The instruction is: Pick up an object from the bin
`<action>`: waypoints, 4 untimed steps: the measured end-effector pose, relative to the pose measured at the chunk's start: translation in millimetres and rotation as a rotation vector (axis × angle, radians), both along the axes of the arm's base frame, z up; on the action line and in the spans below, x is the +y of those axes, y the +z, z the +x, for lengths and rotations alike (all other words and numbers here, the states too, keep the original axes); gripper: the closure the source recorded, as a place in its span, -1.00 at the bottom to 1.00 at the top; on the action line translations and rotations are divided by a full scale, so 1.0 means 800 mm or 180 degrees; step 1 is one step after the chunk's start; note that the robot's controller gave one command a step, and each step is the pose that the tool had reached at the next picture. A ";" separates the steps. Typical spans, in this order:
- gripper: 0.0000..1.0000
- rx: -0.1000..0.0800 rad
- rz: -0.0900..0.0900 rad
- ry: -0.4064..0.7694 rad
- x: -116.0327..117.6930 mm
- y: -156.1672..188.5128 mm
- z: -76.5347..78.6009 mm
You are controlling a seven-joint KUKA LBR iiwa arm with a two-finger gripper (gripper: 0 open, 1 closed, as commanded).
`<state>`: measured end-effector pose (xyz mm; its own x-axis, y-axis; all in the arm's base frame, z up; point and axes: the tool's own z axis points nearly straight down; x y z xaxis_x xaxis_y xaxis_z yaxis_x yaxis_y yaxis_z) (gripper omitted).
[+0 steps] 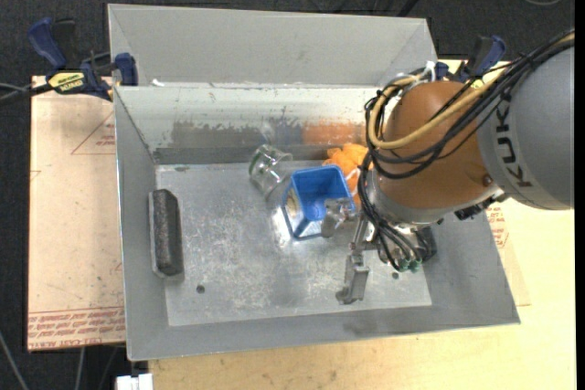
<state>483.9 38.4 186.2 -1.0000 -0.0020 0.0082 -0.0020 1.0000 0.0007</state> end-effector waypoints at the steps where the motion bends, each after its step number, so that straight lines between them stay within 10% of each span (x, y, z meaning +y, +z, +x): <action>1: -1.00 -0.0025 0.0001 -0.0004 0.000 0.005 0.002; 4: -1.00 -0.0037 0.0011 -0.0056 -0.015 -0.075 0.076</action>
Offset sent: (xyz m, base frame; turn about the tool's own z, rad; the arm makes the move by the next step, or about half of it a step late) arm 0.0548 -0.0158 -0.0596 0.1201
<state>544.6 26.2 126.4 -0.9999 0.0157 -0.0033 0.0156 0.9999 0.0043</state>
